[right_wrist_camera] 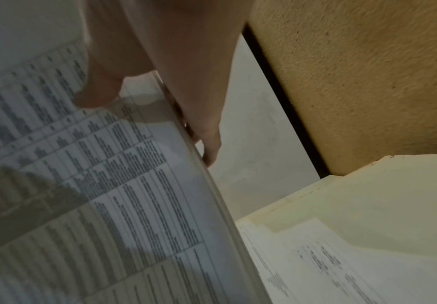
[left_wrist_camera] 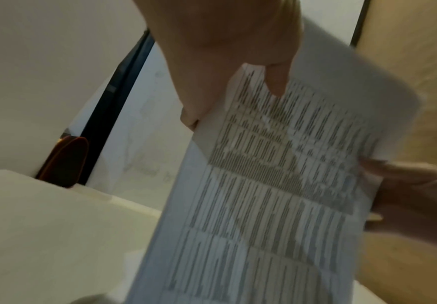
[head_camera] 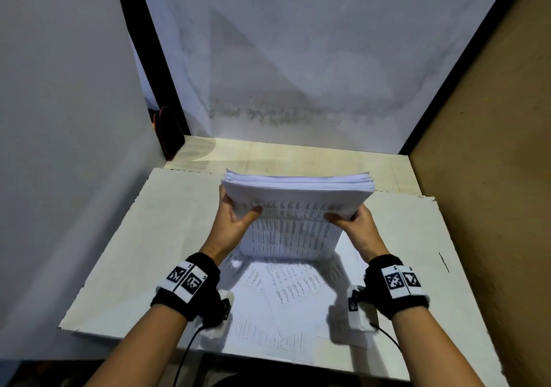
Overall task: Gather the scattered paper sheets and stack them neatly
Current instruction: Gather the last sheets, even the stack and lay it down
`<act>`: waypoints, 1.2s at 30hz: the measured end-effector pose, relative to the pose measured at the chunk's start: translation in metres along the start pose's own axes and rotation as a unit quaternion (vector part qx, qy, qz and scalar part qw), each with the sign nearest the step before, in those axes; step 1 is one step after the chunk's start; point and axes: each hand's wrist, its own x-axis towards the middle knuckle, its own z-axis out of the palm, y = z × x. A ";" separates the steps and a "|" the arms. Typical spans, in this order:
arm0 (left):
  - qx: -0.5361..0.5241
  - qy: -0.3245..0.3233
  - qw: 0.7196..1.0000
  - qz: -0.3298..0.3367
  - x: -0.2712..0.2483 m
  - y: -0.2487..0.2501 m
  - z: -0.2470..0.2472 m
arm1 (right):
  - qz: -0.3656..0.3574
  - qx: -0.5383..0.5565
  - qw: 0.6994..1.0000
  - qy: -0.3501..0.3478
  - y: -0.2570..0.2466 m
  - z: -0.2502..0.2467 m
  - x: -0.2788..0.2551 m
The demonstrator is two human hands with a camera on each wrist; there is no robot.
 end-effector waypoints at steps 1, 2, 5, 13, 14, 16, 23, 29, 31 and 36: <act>0.013 0.007 1.000 -0.006 0.001 -0.002 -0.001 | 0.003 -0.004 1.000 -0.002 0.000 0.001 0.000; 0.027 0.014 0.999 -0.011 0.001 -0.003 -0.001 | 0.000 -0.017 1.000 -0.002 0.001 0.001 0.000; 0.061 0.028 0.998 -0.009 0.002 -0.003 0.002 | -0.033 -0.048 0.998 0.022 0.001 0.005 0.001; -0.014 -0.028 0.999 0.028 0.011 0.023 -0.006 | -0.080 0.012 0.988 0.129 -0.025 0.015 0.010; -0.038 -0.047 0.998 -0.005 0.012 0.020 -0.008 | -0.083 0.019 0.988 0.127 -0.029 0.018 0.009; -0.049 -0.057 0.996 -0.054 0.012 0.012 -0.005 | -0.090 0.017 0.989 0.117 -0.035 0.025 0.005; -0.009 0.031 0.999 0.027 -0.002 0.012 0.015 | -0.155 -0.050 0.981 0.108 -0.045 0.046 -0.020; -0.025 0.017 1.000 0.002 -0.015 -0.010 0.011 | -0.009 -0.019 0.998 0.066 0.009 0.044 -0.028; 0.012 0.020 0.999 -0.036 -0.012 -0.024 0.014 | 0.079 -0.047 0.995 0.044 0.032 0.043 -0.024; 0.056 -0.032 0.993 -0.097 -0.003 -0.027 0.011 | 0.096 0.022 0.991 0.088 0.013 0.029 -0.006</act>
